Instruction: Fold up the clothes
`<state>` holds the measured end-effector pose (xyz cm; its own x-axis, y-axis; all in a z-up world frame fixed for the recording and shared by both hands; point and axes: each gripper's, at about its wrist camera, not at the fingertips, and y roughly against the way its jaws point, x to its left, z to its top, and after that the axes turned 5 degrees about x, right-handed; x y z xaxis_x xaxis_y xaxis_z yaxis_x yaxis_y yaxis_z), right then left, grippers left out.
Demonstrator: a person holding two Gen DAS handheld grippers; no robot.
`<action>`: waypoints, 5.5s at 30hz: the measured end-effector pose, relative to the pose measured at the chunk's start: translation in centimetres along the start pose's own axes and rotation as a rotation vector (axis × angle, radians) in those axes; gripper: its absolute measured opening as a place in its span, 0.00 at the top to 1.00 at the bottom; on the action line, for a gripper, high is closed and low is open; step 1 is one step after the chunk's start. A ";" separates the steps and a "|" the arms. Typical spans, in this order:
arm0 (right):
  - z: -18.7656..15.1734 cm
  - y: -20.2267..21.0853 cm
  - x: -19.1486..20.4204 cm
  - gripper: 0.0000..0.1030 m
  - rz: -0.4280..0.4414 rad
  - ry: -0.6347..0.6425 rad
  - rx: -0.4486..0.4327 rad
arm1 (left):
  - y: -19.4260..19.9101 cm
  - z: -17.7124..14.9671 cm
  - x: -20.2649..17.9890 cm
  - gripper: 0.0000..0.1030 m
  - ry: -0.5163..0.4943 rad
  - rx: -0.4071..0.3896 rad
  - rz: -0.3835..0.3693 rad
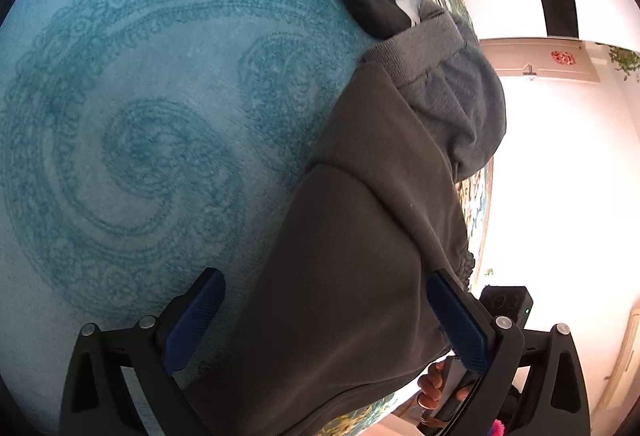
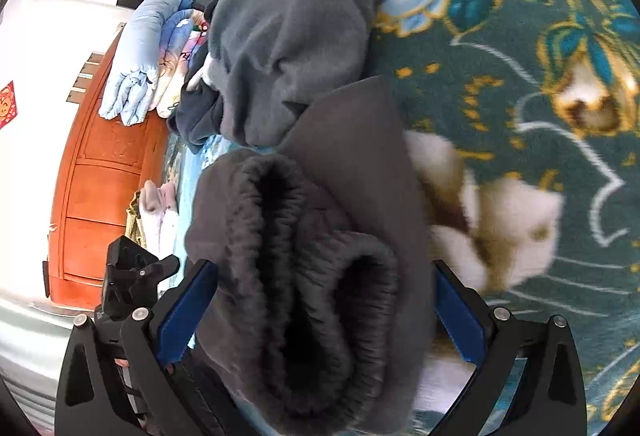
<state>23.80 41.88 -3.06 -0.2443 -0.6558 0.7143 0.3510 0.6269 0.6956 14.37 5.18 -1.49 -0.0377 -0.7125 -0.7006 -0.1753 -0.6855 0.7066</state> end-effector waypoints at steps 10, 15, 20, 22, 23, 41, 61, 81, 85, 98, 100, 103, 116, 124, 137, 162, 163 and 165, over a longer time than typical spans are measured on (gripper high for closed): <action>-0.1 0.3 1.4 0.14 -0.051 -0.049 -0.011 | 0.8 -0.3 -1.5 0.31 -0.067 -0.022 0.024; -0.1 1.1 3.8 0.32 -0.080 -0.017 -0.025 | 1.9 -0.8 -1.9 0.42 -0.103 -0.039 0.026; 0.2 1.9 7.1 0.34 -0.070 0.046 -0.031 | 5.5 -3.1 -1.1 0.43 -0.119 -0.081 0.000; 0.5 1.8 9.0 0.35 -0.062 0.080 -0.028 | 6.9 -3.5 -0.6 0.43 -0.109 -0.103 -0.014; 0.8 1.5 10.1 0.36 -0.056 0.097 -0.024 | 7.0 -3.0 -0.8 0.43 -0.098 -0.121 -0.025; 6.1 -13.2 40.2 0.37 0.194 0.498 0.141 | 35.7 -1.1 8.6 0.43 -0.039 -0.644 -0.020; 5.6 -41.5 65.2 0.38 0.324 0.701 0.368 | 56.3 3.6 29.3 0.43 0.255 -0.856 0.106; 5.1 -41.3 69.3 0.37 0.148 0.985 0.359 | 57.5 1.2 27.0 0.32 0.221 -0.912 0.228; 1.9 -43.3 72.3 0.37 0.148 1.095 0.466 | 55.6 2.3 26.1 0.31 0.166 -0.864 0.253; 1.0 -48.8 69.2 0.39 -0.042 1.110 0.453 | 52.4 3.0 29.5 0.32 0.210 -0.791 0.211; 0.6 -46.8 69.7 0.38 -0.001 1.121 0.439 | 53.0 2.5 28.9 0.31 0.218 -0.804 0.222; -0.5 -43.9 70.2 0.38 0.037 1.183 0.422 | 54.1 1.5 27.4 0.31 0.201 -0.839 0.244; -1.3 -44.7 65.2 0.38 -0.003 1.162 0.450 | 50.3 2.1 28.5 0.31 0.195 -0.763 0.300; -1.7 -42.7 65.4 0.38 -0.007 1.151 0.403 | 49.4 0.3 25.8 0.31 0.198 -0.839 0.349; -3.8 -38.7 60.5 0.34 -0.140 1.277 0.398 | 44.3 -3.1 21.8 0.26 0.277 -0.968 0.324; -3.6 -42.7 57.7 0.03 -0.267 1.330 0.381 | 38.3 -1.0 27.9 0.00 0.457 -0.992 0.245; -3.7 -42.8 57.7 0.02 -0.275 1.335 0.379 | 38.2 -0.8 27.9 0.00 0.451 -0.994 0.258; -3.8 -42.9 57.8 0.00 -0.286 1.347 0.370 | 38.1 -0.5 27.8 0.00 0.444 -0.999 0.278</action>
<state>-1.98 -24.53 8.07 0.8401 -0.5369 0.0768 0.1331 0.3413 0.9305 7.14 -40.82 6.07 0.4353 -0.7129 -0.5497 0.6579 -0.1649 0.7348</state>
